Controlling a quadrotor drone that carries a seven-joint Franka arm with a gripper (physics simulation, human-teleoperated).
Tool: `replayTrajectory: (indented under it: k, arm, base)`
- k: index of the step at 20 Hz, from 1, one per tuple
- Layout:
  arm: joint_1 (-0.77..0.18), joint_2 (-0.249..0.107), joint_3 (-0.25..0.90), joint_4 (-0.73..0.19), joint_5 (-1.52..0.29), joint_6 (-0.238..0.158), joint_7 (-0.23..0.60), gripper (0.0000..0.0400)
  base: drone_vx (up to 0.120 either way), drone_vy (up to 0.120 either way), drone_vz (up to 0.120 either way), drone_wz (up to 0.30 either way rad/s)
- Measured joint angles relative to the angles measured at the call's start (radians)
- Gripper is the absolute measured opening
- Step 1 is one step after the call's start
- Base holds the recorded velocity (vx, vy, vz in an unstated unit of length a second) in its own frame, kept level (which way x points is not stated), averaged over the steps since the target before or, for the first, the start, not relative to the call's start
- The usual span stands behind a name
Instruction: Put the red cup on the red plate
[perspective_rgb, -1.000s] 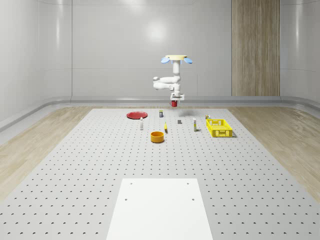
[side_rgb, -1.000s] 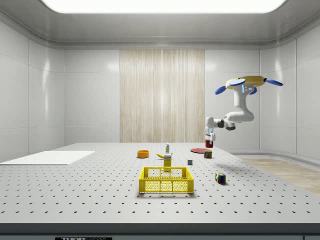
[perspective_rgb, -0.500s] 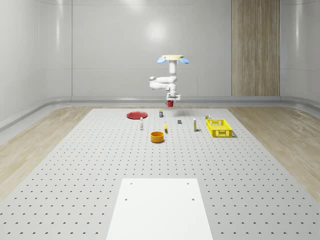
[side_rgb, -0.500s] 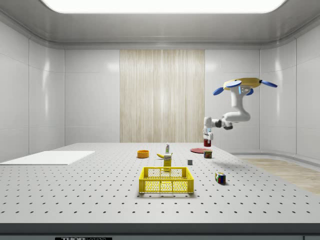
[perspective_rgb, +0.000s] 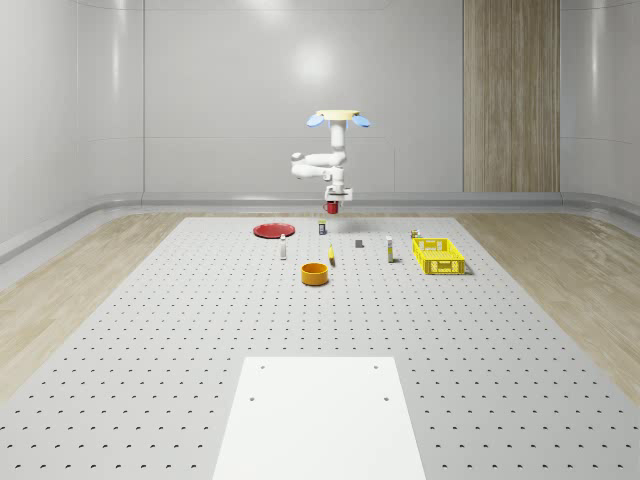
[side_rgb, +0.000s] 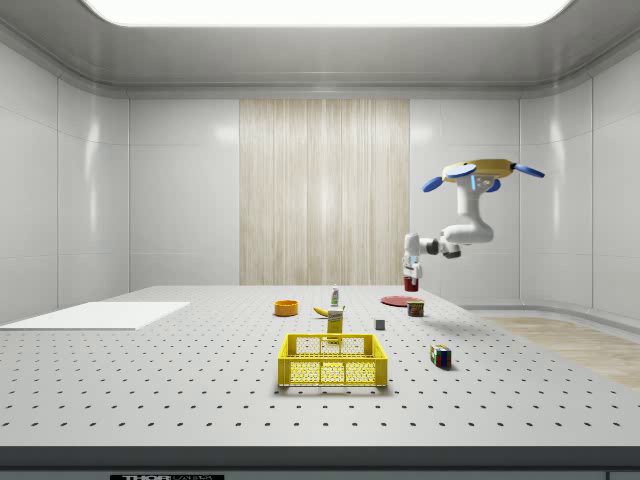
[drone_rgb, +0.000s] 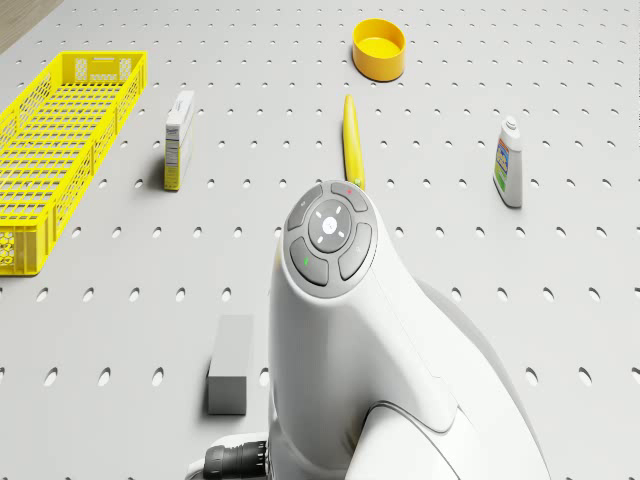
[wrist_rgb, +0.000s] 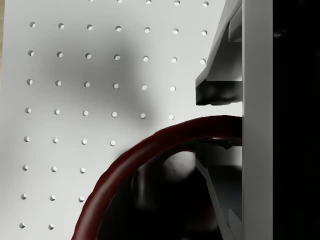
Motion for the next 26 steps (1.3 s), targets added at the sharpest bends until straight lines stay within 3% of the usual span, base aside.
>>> replayTrajectory:
  k: [26]
  arm:
    - [-0.007, -0.023, 0.003, 0.001, 0.01, 0.021, 0.006, 0.0099]
  base:
    - [0.0, -0.12, 0.0, 0.0]
